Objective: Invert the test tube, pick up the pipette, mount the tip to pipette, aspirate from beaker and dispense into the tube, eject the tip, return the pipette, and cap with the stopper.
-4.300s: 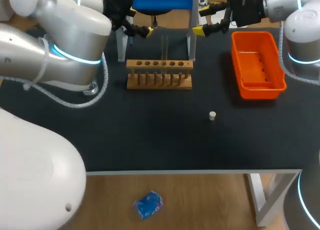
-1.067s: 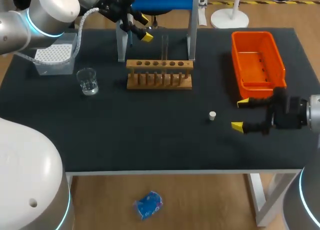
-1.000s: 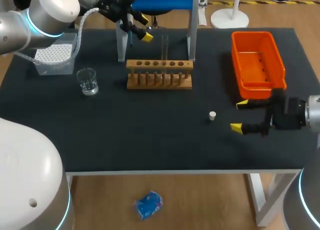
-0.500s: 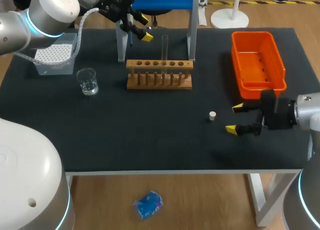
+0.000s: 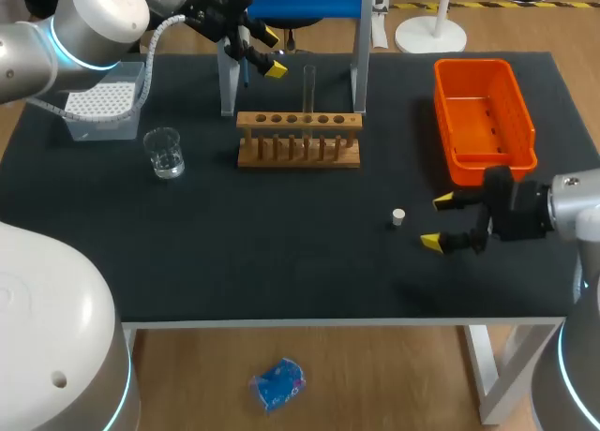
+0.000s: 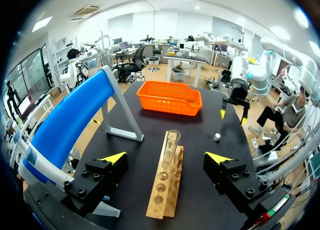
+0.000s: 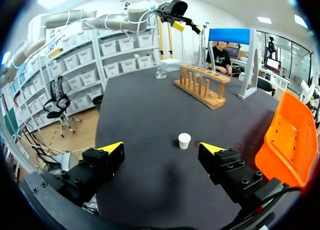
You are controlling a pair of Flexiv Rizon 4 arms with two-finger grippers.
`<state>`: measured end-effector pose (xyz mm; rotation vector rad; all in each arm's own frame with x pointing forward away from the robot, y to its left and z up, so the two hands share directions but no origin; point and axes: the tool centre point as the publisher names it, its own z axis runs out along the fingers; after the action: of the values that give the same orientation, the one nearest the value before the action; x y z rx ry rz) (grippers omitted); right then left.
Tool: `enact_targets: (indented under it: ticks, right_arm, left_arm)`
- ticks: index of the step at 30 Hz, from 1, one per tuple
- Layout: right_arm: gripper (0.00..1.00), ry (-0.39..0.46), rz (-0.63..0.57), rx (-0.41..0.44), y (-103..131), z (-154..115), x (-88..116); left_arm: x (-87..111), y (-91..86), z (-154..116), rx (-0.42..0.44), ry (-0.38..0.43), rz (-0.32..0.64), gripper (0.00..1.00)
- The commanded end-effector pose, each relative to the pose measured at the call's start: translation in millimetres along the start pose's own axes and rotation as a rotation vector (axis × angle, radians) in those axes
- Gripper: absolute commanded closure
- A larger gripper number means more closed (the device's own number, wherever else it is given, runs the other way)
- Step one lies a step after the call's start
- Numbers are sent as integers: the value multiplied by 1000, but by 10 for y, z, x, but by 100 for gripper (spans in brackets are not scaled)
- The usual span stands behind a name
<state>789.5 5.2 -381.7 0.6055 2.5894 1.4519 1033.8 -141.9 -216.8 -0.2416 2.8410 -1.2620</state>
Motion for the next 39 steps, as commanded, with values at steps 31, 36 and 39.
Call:
enact_targets:
  ticks: [31,36,39]
  right_arm:
    - [0,-90,-25,45,-39,515,-155]
    - [0,-90,-25,49,-39,559,-206]
    - [0,-93,-13,48,-56,574,-240]
  left_arm:
    - [-7,-6,-12,-4,4,-1,0]
    - [-7,-6,-12,-4,4,-1,0]
    - [-7,-6,-12,-4,4,-1,0]
